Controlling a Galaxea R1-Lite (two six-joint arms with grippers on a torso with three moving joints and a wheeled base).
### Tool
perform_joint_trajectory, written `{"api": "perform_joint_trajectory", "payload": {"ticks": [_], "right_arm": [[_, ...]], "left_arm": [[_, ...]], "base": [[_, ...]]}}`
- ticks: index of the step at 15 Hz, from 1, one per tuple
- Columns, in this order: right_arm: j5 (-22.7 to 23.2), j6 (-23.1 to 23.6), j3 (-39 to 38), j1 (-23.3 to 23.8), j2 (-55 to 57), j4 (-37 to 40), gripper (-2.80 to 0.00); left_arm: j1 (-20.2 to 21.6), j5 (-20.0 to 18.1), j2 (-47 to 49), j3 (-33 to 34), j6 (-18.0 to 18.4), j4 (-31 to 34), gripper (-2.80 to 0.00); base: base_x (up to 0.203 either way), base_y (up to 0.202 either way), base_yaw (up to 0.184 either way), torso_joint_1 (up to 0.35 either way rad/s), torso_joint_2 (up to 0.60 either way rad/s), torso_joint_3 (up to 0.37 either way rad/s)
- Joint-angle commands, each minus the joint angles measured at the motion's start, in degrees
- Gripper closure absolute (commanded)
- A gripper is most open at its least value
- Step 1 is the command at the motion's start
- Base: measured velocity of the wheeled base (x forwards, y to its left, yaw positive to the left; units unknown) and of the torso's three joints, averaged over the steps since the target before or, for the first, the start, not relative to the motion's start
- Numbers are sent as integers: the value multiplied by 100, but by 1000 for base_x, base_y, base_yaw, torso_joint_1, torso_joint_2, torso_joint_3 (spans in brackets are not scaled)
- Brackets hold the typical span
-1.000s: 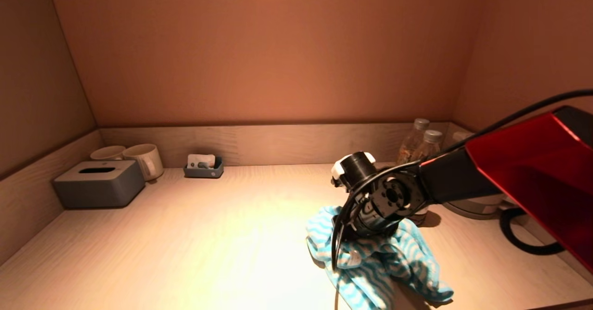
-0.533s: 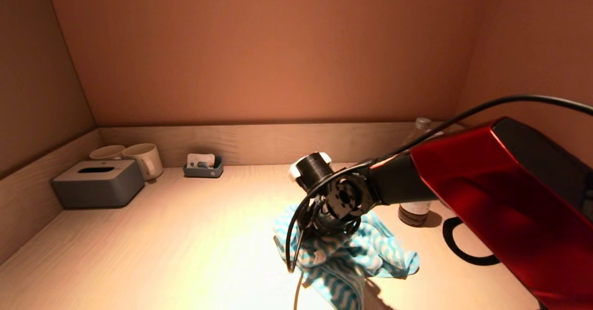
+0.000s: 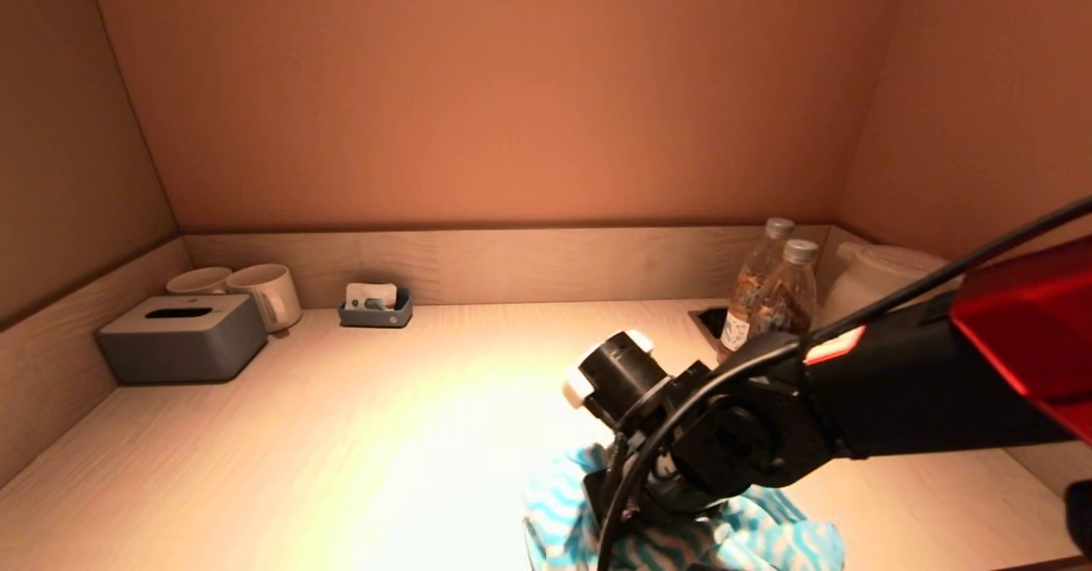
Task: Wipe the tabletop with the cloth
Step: Sweep the stains on the table
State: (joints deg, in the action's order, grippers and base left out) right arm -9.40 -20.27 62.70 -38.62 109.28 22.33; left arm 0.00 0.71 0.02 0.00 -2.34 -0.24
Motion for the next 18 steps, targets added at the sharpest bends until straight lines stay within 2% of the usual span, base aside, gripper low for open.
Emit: {"api": "perform_joint_trajectory", "payload": {"ticks": [1,3,4,5,9,11,13,16,18], "right_arm": [[-52,290,-172,533,-278,-17,0],[-53,585,15,1164,85,-110,0],[-55,679,209,1333,254,-149,0],[-60,755,634,1525,618,-168,0],[-121,745,2307,1829,1812,65,0],[-178,501,2934,1642,2174,412,0],[-197,205,3276,1064,2177,835,0],[-201,-68,3211,233,1629,1106,0],[-193,-207,2857,-247,1143,1210,0]], "left_arm": [[0,0,-2,0,-3,-2,0],[0,0,-2,0,-3,-2,0],[0,0,-2,0,-3,-2,0],[0,0,-2,0,-3,-2,0],[0,0,-2,0,-3,-2,0],[0,0,-2,0,-3,-2,0],[0,0,-2,0,-3,-2,0],[0,0,-2,0,-3,-2,0],[0,0,-2,0,-3,-2,0]], "base": [[0,0,0,0,0,0],[0,0,0,0,0,0],[0,0,0,0,0,0],[0,0,0,0,0,0],[0,0,0,0,0,0],[0,0,0,0,0,0],[0,0,0,0,0,0],[0,0,0,0,0,0],[0,0,0,0,0,0]]}}
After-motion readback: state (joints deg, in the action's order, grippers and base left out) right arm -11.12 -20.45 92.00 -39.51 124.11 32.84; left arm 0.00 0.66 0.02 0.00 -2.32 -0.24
